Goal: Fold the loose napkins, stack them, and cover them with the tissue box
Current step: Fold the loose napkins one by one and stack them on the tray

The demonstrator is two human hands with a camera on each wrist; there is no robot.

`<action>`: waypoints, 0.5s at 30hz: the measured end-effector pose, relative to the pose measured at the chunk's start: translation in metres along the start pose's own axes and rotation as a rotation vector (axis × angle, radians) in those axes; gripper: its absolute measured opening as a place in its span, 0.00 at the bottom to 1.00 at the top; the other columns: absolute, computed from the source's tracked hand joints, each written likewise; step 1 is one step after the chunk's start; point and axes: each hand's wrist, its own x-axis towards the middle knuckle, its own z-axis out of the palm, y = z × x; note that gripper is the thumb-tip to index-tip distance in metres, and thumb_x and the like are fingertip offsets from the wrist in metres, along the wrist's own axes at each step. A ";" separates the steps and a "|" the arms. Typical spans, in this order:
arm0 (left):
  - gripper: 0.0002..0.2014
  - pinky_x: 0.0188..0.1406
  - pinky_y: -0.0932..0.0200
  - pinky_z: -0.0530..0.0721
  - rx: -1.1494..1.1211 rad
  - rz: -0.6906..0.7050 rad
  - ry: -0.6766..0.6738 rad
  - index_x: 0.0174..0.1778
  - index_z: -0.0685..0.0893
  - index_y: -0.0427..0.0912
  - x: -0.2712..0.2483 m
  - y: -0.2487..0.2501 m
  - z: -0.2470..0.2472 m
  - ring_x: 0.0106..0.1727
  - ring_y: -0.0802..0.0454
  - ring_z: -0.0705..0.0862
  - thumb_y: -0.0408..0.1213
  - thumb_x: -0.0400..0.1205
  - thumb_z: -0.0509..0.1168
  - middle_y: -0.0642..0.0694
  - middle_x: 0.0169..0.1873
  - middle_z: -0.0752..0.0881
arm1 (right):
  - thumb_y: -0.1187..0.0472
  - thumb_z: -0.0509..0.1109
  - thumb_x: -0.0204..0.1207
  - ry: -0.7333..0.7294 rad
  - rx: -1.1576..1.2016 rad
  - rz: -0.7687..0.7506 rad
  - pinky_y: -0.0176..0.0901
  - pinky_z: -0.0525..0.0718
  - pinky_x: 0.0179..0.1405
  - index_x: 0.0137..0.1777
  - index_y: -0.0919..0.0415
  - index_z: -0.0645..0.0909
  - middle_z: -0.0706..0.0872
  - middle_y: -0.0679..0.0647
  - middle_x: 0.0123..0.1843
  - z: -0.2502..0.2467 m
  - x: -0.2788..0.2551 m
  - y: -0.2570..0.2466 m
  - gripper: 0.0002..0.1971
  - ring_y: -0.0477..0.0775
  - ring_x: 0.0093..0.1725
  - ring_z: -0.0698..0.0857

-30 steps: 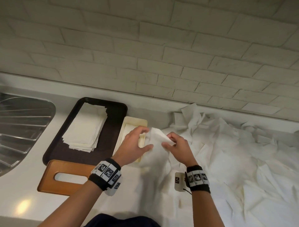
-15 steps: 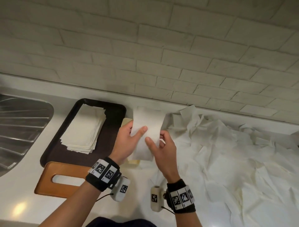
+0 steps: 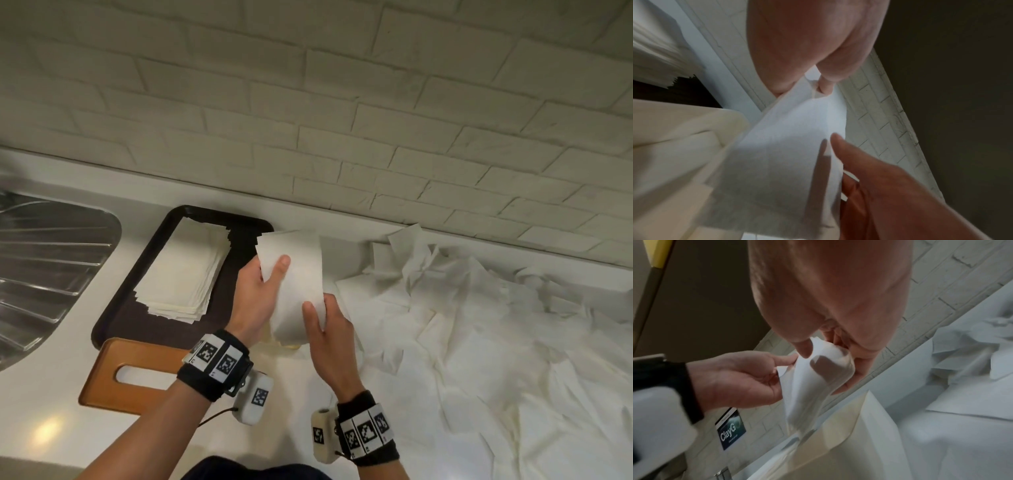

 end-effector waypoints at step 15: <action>0.33 0.75 0.39 0.81 0.724 -0.155 -0.075 0.86 0.67 0.44 0.030 -0.052 -0.046 0.72 0.37 0.84 0.35 0.86 0.73 0.42 0.67 0.85 | 0.68 0.70 0.90 -0.377 -0.548 0.218 0.51 0.88 0.70 0.75 0.71 0.74 0.82 0.67 0.71 0.071 0.040 0.000 0.17 0.65 0.69 0.86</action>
